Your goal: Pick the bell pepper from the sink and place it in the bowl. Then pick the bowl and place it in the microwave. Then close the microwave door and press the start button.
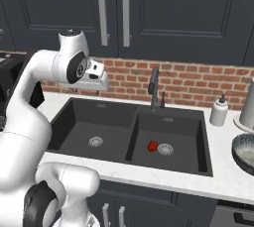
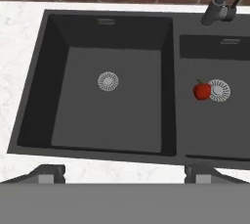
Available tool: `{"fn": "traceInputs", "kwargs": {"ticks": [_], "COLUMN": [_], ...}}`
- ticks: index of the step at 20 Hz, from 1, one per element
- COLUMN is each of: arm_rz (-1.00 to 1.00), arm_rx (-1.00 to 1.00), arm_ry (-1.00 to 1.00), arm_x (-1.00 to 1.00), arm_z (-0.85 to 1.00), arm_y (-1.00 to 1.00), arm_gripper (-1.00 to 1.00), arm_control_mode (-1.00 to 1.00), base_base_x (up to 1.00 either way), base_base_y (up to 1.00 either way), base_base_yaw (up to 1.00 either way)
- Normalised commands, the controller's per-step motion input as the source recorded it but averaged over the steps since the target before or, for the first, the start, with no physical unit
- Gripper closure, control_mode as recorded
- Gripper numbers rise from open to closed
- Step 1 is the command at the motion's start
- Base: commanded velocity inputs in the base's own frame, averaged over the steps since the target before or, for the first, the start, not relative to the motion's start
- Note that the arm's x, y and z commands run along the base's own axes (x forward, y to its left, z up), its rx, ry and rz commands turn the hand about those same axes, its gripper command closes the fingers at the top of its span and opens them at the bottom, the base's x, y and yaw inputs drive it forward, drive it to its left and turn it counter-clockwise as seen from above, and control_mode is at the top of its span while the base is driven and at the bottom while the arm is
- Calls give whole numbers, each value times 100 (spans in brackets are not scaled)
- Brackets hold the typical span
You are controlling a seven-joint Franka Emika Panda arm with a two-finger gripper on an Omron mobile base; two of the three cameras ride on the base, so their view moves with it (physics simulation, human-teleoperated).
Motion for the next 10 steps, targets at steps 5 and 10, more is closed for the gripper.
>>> {"fn": "traceInputs", "kwargs": {"ticks": [5, 10], "arm_rz": [0, 0], "arm_rx": [17, 16], "arm_ry": [-2, 0], "arm_x": [-74, -50], "arm_z": [-42, -48], "arm_y": [-80, -65], "arm_gripper": [-100, -100], "arm_control_mode": [-100, -100], "base_base_x": [0, 0], "base_base_y": [0, 0], "base_base_yaw": [0, 0]}}
